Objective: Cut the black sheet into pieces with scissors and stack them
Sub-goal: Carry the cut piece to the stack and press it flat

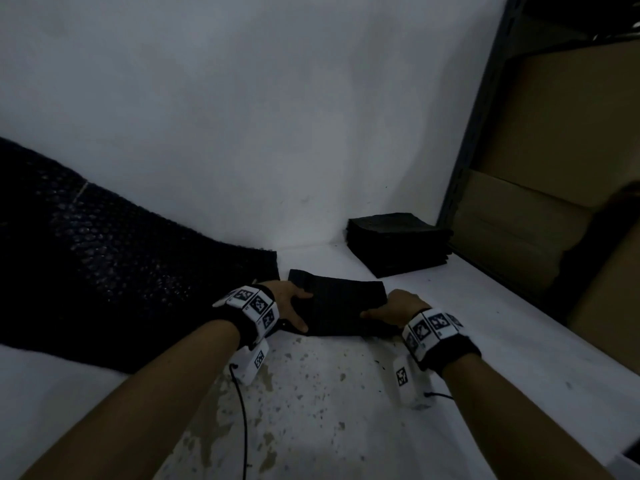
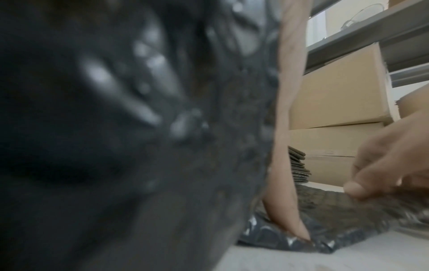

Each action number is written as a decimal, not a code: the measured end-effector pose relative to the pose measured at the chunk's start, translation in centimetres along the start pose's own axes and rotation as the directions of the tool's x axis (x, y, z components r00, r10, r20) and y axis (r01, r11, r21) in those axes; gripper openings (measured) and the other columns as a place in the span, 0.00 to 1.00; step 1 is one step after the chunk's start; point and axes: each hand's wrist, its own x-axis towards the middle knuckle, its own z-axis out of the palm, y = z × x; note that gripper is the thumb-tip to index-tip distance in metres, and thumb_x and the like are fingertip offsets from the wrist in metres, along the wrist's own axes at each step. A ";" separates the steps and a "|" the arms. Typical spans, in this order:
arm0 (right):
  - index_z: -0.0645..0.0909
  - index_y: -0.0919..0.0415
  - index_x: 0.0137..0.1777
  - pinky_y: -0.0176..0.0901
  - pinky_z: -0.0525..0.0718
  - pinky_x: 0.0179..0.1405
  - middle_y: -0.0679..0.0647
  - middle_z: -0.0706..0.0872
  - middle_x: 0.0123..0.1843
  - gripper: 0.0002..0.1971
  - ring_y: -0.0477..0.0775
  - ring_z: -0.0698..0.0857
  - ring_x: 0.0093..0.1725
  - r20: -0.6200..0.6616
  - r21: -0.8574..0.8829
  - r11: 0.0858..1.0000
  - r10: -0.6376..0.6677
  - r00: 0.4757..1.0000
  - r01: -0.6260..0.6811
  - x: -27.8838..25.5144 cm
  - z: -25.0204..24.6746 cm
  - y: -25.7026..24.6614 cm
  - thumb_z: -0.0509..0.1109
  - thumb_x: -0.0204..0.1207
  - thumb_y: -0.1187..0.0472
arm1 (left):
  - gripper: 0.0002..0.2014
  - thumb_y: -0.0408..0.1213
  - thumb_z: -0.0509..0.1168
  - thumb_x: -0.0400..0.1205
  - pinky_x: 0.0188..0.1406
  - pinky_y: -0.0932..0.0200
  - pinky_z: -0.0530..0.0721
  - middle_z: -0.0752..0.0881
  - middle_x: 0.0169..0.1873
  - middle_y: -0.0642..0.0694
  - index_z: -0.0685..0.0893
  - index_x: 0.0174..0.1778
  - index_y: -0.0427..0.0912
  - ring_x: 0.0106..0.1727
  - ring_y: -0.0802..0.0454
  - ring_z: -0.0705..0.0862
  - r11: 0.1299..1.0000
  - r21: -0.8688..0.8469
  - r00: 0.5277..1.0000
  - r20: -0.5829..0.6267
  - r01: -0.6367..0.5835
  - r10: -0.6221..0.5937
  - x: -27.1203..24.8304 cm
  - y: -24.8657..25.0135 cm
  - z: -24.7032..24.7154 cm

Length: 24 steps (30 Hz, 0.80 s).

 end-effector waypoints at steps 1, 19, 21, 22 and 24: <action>0.73 0.67 0.75 0.45 0.82 0.61 0.62 0.82 0.71 0.39 0.59 0.83 0.67 0.014 0.059 0.998 0.019 1.000 -0.020 0.0 -0.2 0.0 0.76 0.74 0.39 | 0.46 0.58 0.76 0.74 0.81 0.58 0.64 0.61 0.85 0.47 0.60 0.86 0.58 0.84 0.46 0.63 1.000 -0.004 1.000 0.001 0.003 -0.003 -0.1 0.0 0.0; 0.84 0.64 0.62 0.61 0.89 0.58 0.64 0.88 0.60 0.12 0.62 0.87 0.59 -0.025 0.858 0.502 -0.175 0.984 0.111 -1.4 -2.0 -1.4 0.71 0.80 0.71 | 0.45 0.54 0.76 0.76 0.77 0.63 0.64 0.61 0.85 0.45 0.59 0.86 0.54 0.83 0.46 0.63 1.000 -0.012 1.000 -0.019 -0.009 0.009 -1.0 -0.4 -0.2; 0.83 0.65 0.62 0.63 0.89 0.58 0.66 0.87 0.61 0.12 0.64 0.87 0.61 -0.076 0.891 0.428 -0.193 0.978 0.154 -1.5 -2.7 -1.7 0.71 0.80 0.71 | 0.44 0.50 0.77 0.76 0.77 0.61 0.69 0.66 0.83 0.43 0.62 0.86 0.50 0.81 0.45 0.67 1.000 -0.008 0.998 -0.057 -0.008 0.007 -1.2 -0.2 -0.2; 0.83 0.66 0.63 0.64 0.89 0.58 0.67 0.87 0.62 0.12 0.66 0.86 0.62 -0.098 0.909 0.382 -0.199 0.975 0.169 -1.6 -3.1 -1.7 0.70 0.80 0.71 | 0.43 0.47 0.77 0.77 0.76 0.60 0.70 0.68 0.82 0.42 0.64 0.85 0.48 0.80 0.45 0.69 1.000 -0.018 0.997 -0.083 -0.004 0.003 -1.3 -0.2 -0.2; 0.82 0.67 0.65 0.63 0.89 0.57 0.69 0.86 0.63 0.13 0.69 0.85 0.64 -0.129 0.939 0.287 -0.217 0.968 0.189 -1.8 -4.0 -1.6 0.69 0.81 0.71 | 0.32 0.40 0.74 0.80 0.73 0.60 0.74 0.76 0.76 0.40 0.74 0.80 0.43 0.75 0.43 0.75 0.996 -0.090 0.980 -0.199 -0.015 -0.003 -1.0 -0.4 -0.2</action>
